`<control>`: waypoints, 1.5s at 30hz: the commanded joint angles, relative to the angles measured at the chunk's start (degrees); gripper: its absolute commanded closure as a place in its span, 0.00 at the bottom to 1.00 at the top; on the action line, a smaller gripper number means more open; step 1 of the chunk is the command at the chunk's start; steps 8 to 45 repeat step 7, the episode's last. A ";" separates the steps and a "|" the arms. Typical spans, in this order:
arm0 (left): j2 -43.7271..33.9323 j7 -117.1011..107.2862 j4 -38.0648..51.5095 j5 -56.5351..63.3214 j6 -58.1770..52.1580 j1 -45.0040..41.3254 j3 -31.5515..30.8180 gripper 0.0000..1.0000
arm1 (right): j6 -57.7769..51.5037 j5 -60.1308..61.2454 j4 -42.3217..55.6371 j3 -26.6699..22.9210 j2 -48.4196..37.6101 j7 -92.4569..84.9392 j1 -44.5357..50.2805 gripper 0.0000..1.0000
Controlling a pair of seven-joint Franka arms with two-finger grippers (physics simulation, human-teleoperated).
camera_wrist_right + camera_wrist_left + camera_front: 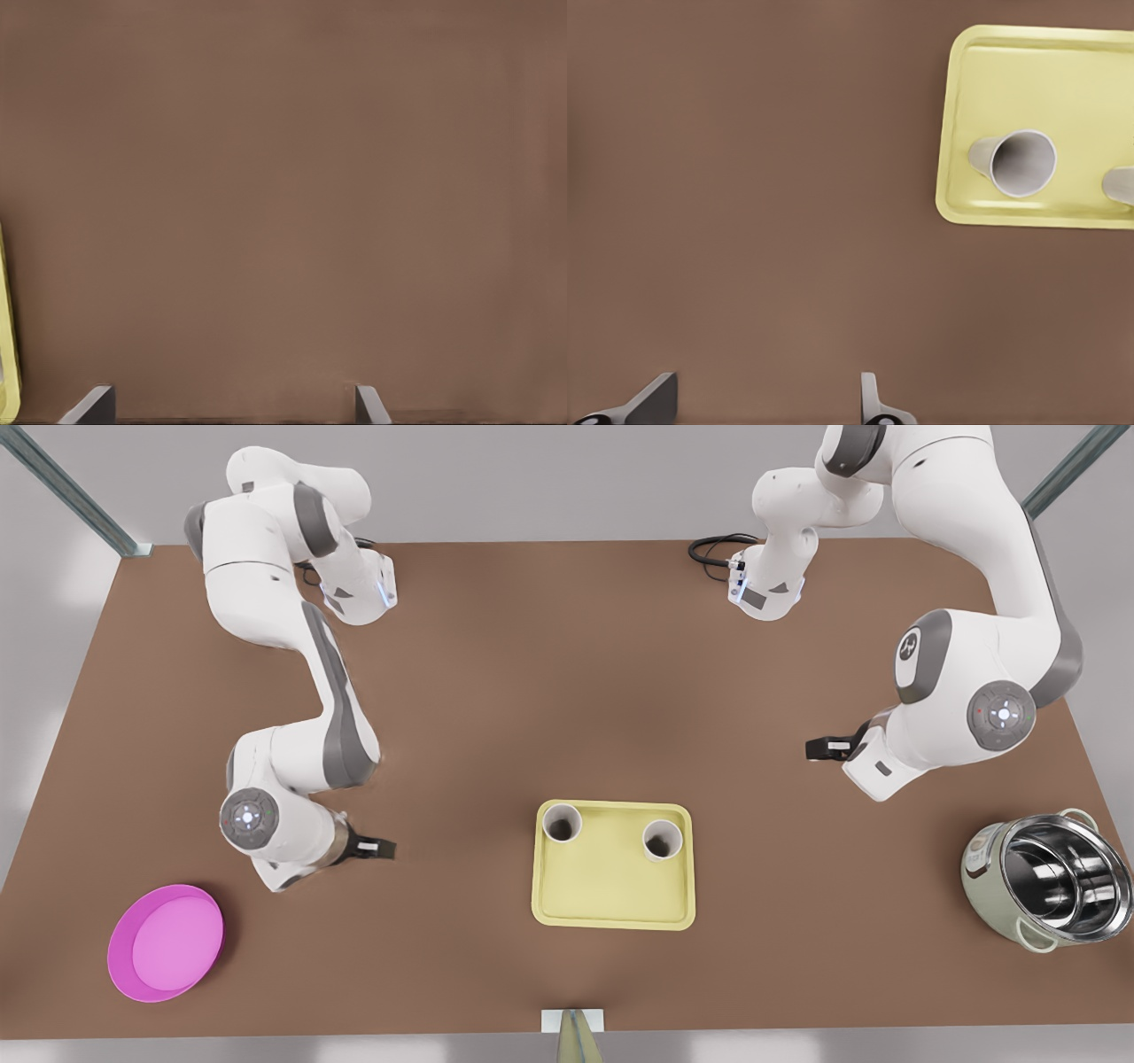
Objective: Use both arms to respectively pick up the white IKEA cups from the middle-left and middle-right positions, then place the white IKEA cups onto the middle-middle tray, ensuring that the cups remain upright and do not tip over
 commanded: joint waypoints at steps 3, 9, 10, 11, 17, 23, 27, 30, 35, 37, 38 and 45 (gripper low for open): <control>0.14 3.22 0.01 0.14 -0.02 0.08 -0.01 0.00 | -9.62 -7.23 -13.94 0.68 -20.52 -24.20 -5.38 0.00; 0.14 3.22 -0.16 0.05 -0.29 0.08 -0.01 0.00 | -10.76 -6.70 -18.87 0.86 -27.65 -23.85 -5.83 0.00; 0.14 3.22 -0.16 0.05 -0.29 0.08 -0.01 0.00 | -10.76 -6.70 -18.87 0.86 -27.65 -23.85 -5.83 0.00; 0.14 3.22 -0.16 0.05 -0.29 0.08 -0.01 0.00 | -10.76 -6.70 -18.87 0.86 -27.65 -23.85 -5.83 0.00; 0.14 3.22 -0.16 0.05 -0.29 0.08 -0.01 0.00 | -10.76 -6.70 -18.87 0.86 -27.65 -23.85 -5.83 0.00; 0.14 3.22 -0.16 0.05 -0.29 0.08 -0.01 0.00 | -10.76 -6.70 -18.87 0.86 -27.65 -23.85 -5.83 0.00; 0.14 3.22 -0.16 0.05 -0.29 0.08 -0.01 0.00 | -10.76 -6.70 -18.87 0.86 -27.65 -23.85 -5.83 0.00; 0.14 3.22 -0.16 0.05 -0.29 0.08 -0.01 0.00 | -10.76 -6.70 -18.87 0.86 -27.65 -23.85 -5.83 0.00; 0.14 3.22 -0.16 0.05 -0.29 0.08 -0.01 0.00 | -10.76 -6.70 -18.87 0.86 -27.65 -23.85 -5.83 0.00; 0.14 3.22 -0.16 0.05 -0.29 0.08 -0.01 0.00 | -10.76 -6.70 -18.87 0.86 -27.65 -23.85 -5.83 0.00; 0.14 3.22 -0.16 0.05 -0.29 0.08 -0.01 0.00 | -10.76 -6.70 -18.87 0.86 -27.65 -23.85 -5.83 0.00; 0.14 3.22 -0.16 0.05 -0.29 0.08 -0.01 0.00 | -10.76 -6.70 -18.87 0.86 -27.65 -23.85 -5.83 0.00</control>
